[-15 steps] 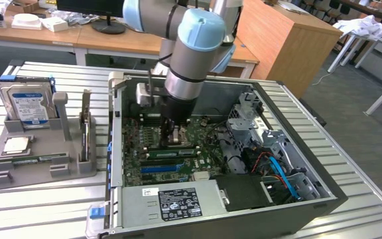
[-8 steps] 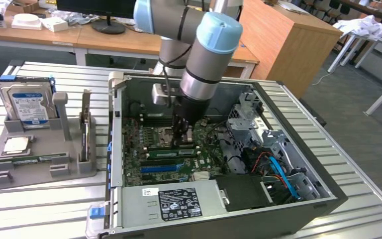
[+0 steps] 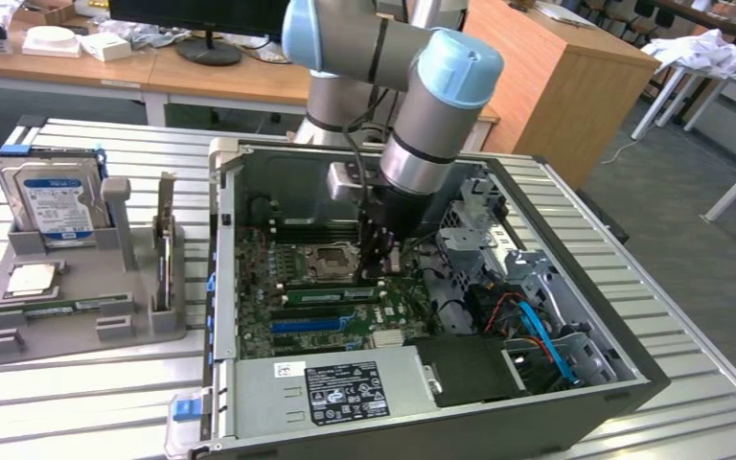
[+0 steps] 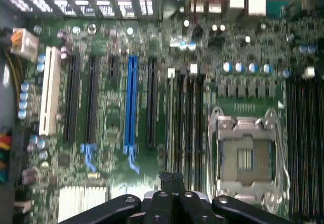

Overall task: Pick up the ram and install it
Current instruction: 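Press down the ram until it locks into place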

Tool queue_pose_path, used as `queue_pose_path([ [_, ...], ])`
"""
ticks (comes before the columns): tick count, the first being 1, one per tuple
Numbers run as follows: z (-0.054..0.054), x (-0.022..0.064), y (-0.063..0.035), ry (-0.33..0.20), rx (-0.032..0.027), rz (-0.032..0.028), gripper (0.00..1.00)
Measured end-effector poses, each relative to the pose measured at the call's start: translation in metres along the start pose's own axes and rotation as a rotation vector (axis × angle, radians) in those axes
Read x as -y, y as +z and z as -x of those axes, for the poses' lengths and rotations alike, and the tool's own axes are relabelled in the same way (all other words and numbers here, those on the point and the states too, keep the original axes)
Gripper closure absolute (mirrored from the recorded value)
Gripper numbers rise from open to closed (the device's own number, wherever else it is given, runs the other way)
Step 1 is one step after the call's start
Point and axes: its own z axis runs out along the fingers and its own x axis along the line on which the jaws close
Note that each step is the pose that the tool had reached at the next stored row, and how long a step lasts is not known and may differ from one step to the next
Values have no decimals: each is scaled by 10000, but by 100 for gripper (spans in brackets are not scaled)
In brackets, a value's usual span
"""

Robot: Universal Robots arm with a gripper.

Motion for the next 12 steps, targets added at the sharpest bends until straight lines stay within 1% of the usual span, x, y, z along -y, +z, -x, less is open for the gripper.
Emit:
queue_pose_path([
  [5,-1,150,-21,-1,0,14,90],
  [9,-2,235,-45,1,-2,16,90],
  [12,-2,278,-73,0,1,16,90],
])
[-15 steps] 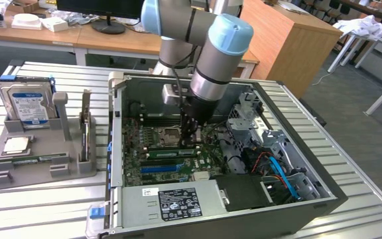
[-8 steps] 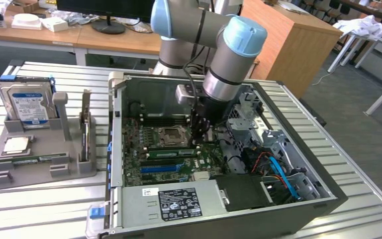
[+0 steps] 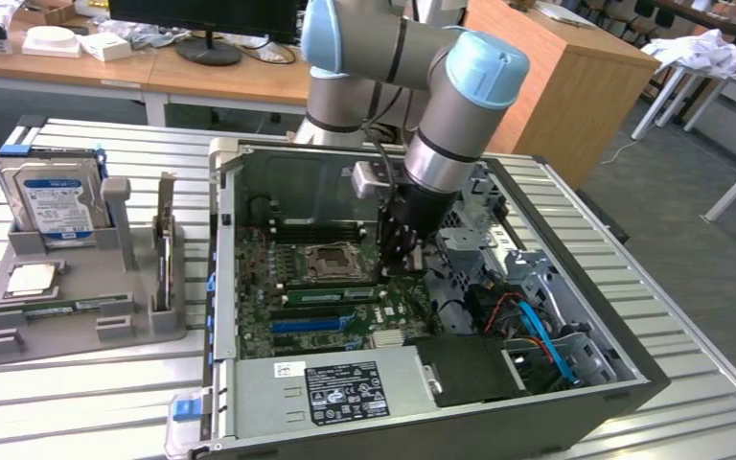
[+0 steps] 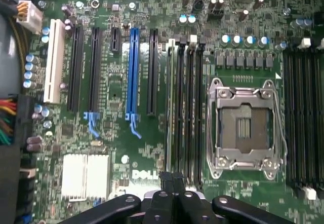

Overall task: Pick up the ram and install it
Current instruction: 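Press down the ram until it locks into place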

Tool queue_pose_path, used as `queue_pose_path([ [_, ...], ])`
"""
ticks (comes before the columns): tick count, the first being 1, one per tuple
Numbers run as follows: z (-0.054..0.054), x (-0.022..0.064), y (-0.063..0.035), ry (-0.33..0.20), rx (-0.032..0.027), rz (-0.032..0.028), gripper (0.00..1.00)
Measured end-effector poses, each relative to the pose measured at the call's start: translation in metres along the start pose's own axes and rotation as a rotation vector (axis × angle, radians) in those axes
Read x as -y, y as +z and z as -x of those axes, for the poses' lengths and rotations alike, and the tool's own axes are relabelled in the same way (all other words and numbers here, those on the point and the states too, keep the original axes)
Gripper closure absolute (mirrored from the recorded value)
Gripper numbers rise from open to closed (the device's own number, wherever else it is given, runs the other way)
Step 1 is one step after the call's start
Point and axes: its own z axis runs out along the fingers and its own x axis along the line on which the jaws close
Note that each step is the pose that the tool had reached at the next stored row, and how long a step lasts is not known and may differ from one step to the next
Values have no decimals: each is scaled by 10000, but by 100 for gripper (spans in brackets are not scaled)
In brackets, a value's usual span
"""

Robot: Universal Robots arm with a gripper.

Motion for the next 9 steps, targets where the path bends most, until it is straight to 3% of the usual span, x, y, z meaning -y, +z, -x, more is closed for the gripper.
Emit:
queue_pose_path([
  [9,-2,100,-129,-3,28,0,90],
])
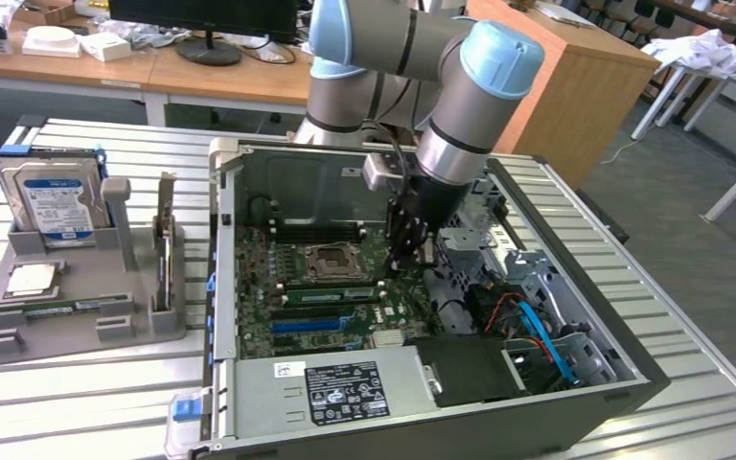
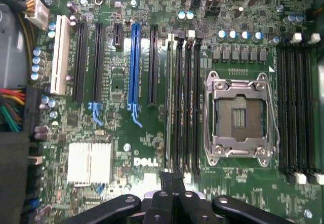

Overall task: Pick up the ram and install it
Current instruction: 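Press down the ram until it locks into place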

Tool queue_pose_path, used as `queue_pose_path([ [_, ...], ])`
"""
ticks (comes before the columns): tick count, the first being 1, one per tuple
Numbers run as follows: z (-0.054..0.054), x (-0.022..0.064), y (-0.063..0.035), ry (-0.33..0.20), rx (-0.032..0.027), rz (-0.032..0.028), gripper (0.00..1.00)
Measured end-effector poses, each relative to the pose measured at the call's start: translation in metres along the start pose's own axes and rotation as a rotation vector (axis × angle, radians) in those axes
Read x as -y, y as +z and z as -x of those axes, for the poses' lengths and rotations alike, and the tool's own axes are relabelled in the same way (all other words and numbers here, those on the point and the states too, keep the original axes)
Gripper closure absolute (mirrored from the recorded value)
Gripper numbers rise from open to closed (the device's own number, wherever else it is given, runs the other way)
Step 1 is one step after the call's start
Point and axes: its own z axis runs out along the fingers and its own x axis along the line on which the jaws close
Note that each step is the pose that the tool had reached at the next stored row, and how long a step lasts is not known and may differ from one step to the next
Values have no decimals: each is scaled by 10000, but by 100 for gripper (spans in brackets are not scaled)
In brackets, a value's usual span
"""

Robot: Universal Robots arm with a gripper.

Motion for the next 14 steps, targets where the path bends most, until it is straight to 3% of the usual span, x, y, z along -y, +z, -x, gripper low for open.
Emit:
queue_pose_path([
  [14,-3,185,-177,-11,103,-1,90],
])
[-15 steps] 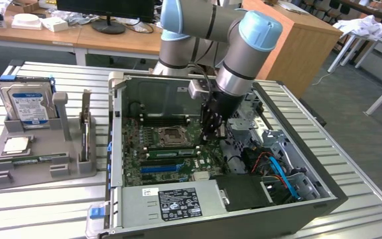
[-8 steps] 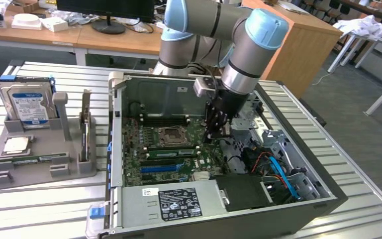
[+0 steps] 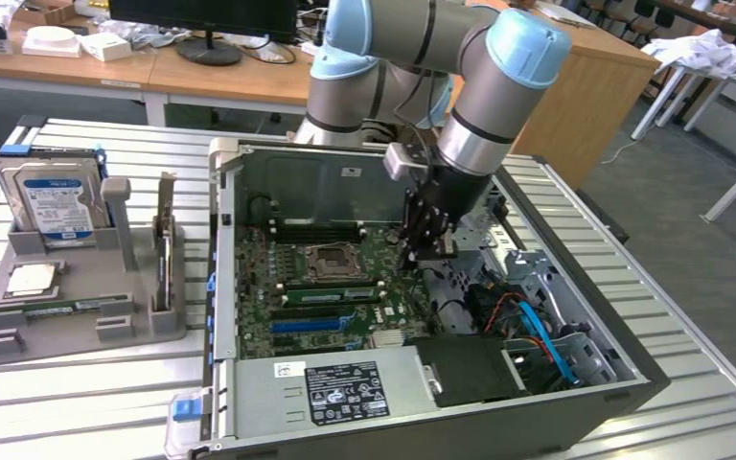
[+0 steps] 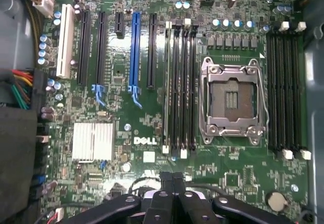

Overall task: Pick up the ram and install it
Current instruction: 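Press down the ram until it locks into place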

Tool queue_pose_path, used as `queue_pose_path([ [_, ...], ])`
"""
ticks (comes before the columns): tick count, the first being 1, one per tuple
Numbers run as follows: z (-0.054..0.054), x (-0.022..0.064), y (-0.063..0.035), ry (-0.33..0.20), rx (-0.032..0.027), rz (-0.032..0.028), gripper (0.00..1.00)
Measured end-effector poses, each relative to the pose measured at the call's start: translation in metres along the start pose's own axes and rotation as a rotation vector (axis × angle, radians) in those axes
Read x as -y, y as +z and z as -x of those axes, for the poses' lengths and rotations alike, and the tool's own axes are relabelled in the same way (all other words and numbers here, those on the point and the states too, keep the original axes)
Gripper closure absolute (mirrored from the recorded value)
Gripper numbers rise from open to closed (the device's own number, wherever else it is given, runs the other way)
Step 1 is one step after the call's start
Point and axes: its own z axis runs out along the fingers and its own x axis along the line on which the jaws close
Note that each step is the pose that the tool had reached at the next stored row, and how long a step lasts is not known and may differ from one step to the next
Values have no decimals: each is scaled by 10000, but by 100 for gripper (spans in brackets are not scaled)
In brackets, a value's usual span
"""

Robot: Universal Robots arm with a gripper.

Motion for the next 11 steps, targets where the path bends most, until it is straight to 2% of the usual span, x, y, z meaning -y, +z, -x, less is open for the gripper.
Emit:
queue_pose_path([
  [6,0,19,-134,-5,49,0,90],
  [8,0,17,-143,-9,101,-1,90],
  [11,1,18,-143,-11,107,-1,90],
])
